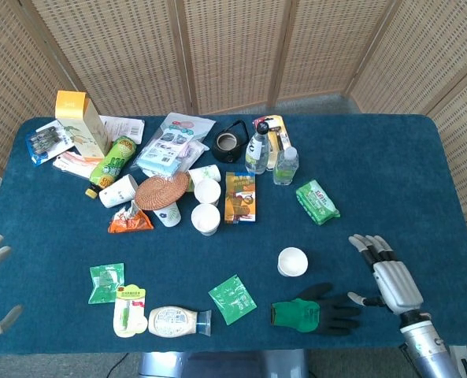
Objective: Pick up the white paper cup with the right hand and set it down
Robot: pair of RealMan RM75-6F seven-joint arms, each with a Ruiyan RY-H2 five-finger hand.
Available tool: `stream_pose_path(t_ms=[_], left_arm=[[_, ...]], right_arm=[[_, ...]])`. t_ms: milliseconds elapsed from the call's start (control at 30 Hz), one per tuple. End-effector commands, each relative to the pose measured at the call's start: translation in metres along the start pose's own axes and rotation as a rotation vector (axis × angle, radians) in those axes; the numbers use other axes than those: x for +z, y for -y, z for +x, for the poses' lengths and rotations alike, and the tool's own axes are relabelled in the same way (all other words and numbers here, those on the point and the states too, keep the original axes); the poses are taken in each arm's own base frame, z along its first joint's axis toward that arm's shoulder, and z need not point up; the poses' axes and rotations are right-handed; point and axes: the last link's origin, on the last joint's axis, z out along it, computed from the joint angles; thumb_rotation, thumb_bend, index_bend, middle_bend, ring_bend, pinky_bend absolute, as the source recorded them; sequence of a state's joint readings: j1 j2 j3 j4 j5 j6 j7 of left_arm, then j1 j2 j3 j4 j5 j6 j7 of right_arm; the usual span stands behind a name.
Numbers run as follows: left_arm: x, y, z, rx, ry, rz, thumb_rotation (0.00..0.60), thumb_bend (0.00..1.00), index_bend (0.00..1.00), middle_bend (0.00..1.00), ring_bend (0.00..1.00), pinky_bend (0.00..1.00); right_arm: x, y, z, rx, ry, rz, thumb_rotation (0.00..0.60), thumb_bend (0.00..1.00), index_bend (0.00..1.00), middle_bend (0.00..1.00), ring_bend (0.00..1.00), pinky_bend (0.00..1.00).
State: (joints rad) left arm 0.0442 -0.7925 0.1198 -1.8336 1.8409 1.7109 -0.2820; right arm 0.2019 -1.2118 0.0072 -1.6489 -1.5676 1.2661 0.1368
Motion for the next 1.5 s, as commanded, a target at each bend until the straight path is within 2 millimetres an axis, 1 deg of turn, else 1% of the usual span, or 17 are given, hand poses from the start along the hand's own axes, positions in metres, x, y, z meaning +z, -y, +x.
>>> stream_pose_path(t_ms=[33,267,433,900,1233,1367,1500], left_arm=[[0.0,0.0,0.0,0.0,0.002,0.0,0.6,0.33,0.0,0.0,0.0,0.0],[0.0,0.001,0.0,-0.001,0.002,0.001,0.6,0.33,0.0,0.0,0.0,0.0],[0.0,0.001,0.001,0.0,-0.001,0.003,0.6,0.33,0.0,0.0,0.0,0.0],[0.001,0.002,0.0,0.002,0.003,0.008,0.6,0.33,0.0,0.0,0.0,0.0],[0.002,0.003,0.001,0.001,0.001,0.013,0.6,0.33,0.0,0.0,0.0,0.0],[0.002,0.003,0.0,0.002,0.002,0.013,0.6,0.33,0.0,0.0,0.0,0.0],[0.002,0.003,0.0,0.002,0.002,0.013,0.6,0.33,0.0,0.0,0.0,0.0]], right_arm=[[0.011,0.003,-0.009,0.042,0.024,0.018,0.588,0.0,0.04,0.0,0.0,0.0],[0.027,0.009,-0.021,0.086,0.047,0.026,0.589,0.0,0.05,0.0,0.0,0.0],[0.036,0.018,-0.031,0.126,0.06,0.038,0.592,0.0,0.07,0.0,0.0,0.0],[0.059,0.039,-0.049,0.125,0.081,0.047,0.6,0.0,0.16,0.0,0.0,0.0],[0.069,0.05,-0.056,0.141,0.108,0.043,0.6,0.0,0.19,0.0,0.0,0.0],[0.071,0.054,-0.057,0.143,0.116,0.045,0.6,0.0,0.21,0.0,0.0,0.0],[0.075,0.055,-0.058,0.137,0.123,0.037,0.6,0.03,0.25,0.0,0.0,0.0]])
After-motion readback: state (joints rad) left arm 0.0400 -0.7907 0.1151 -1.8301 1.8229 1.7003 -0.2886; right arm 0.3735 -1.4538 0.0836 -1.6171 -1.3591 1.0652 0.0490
